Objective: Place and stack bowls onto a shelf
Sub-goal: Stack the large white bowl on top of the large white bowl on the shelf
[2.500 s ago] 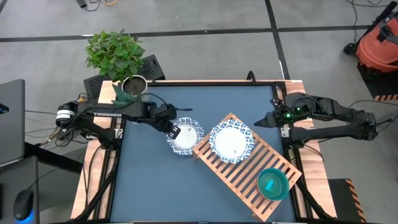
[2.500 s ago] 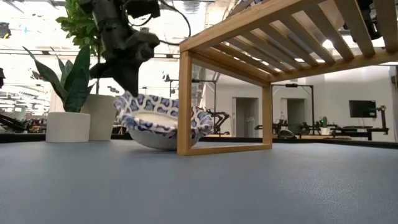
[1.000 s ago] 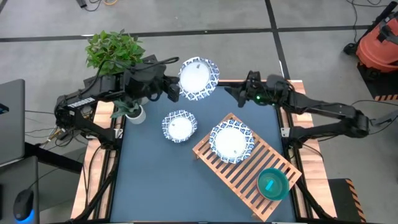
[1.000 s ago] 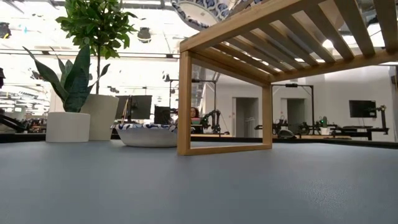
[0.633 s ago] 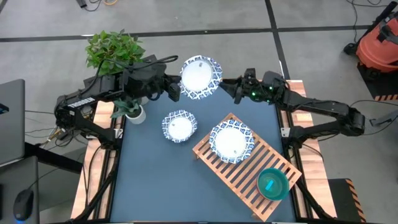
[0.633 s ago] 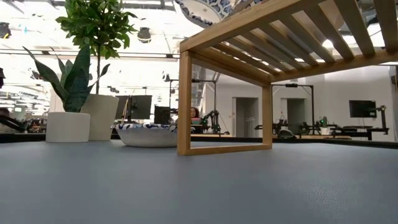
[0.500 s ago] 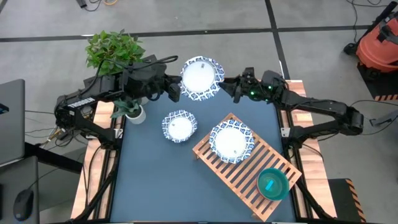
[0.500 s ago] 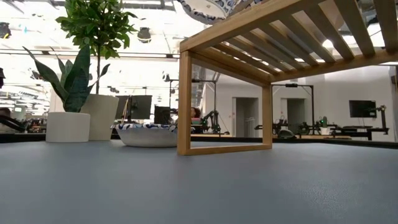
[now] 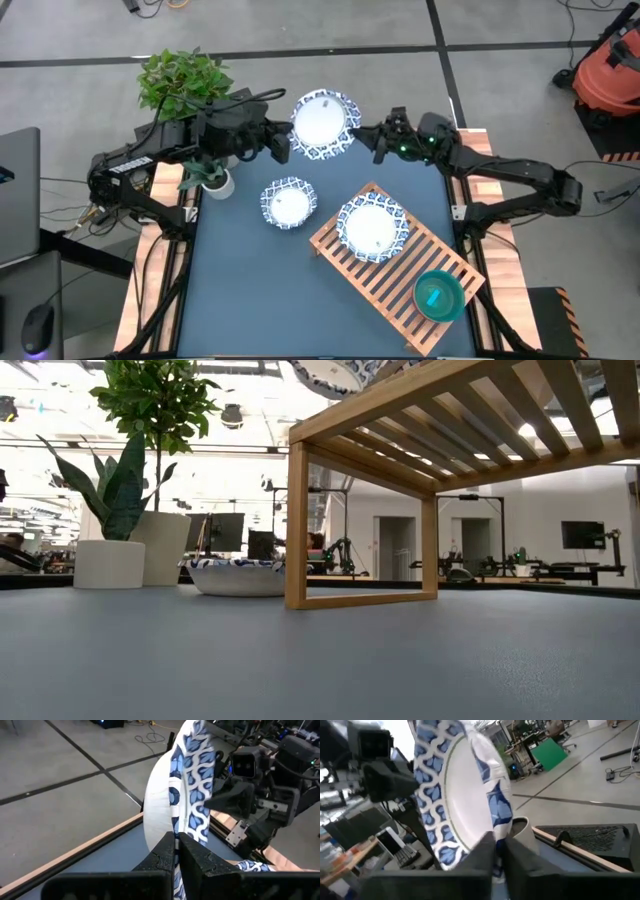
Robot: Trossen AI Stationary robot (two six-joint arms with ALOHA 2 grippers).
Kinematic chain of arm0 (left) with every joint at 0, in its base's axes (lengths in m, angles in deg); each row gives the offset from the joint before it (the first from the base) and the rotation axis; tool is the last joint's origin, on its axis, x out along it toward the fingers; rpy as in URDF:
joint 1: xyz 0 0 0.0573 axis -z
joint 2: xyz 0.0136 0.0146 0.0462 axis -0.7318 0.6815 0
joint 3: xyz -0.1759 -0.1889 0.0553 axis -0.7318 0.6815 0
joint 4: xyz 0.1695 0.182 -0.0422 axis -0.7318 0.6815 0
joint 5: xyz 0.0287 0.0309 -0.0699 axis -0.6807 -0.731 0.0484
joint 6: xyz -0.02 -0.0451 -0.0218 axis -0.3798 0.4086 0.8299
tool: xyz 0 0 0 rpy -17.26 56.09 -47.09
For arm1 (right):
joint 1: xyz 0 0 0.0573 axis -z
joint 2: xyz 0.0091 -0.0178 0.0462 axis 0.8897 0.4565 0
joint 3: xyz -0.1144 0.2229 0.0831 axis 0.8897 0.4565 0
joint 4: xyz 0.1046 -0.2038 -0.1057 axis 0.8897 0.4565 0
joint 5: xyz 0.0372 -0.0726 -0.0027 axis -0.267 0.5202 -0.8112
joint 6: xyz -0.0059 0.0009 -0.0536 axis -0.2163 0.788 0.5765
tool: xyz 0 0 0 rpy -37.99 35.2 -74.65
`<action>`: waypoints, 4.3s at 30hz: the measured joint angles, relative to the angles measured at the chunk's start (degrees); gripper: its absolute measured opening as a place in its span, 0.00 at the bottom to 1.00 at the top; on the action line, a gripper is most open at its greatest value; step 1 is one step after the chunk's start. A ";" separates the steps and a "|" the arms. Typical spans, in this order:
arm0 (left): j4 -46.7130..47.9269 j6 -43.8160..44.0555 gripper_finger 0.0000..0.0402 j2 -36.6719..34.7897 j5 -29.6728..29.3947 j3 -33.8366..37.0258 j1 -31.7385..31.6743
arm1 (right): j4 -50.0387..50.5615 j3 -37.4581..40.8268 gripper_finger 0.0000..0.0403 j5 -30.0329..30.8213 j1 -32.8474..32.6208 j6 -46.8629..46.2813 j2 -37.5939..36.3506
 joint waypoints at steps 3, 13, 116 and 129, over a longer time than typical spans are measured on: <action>-0.10 -0.34 0.00 0.00 1.14 0.00 -0.01 | -0.27 0.00 0.05 -0.09 0.28 -1.21 -0.14; 1.55 -4.93 0.06 1.25 1.00 0.04 0.01 | 0.02 0.00 0.05 -0.20 0.27 -9.65 -0.65; 22.33 -7.67 0.50 0.92 7.46 2.38 0.01 | 60.23 0.00 0.15 -28.18 -10.07 -32.73 -22.64; 22.35 -9.31 0.50 0.92 12.47 2.38 0.04 | 57.19 0.02 0.15 -27.56 -10.77 -37.49 -21.32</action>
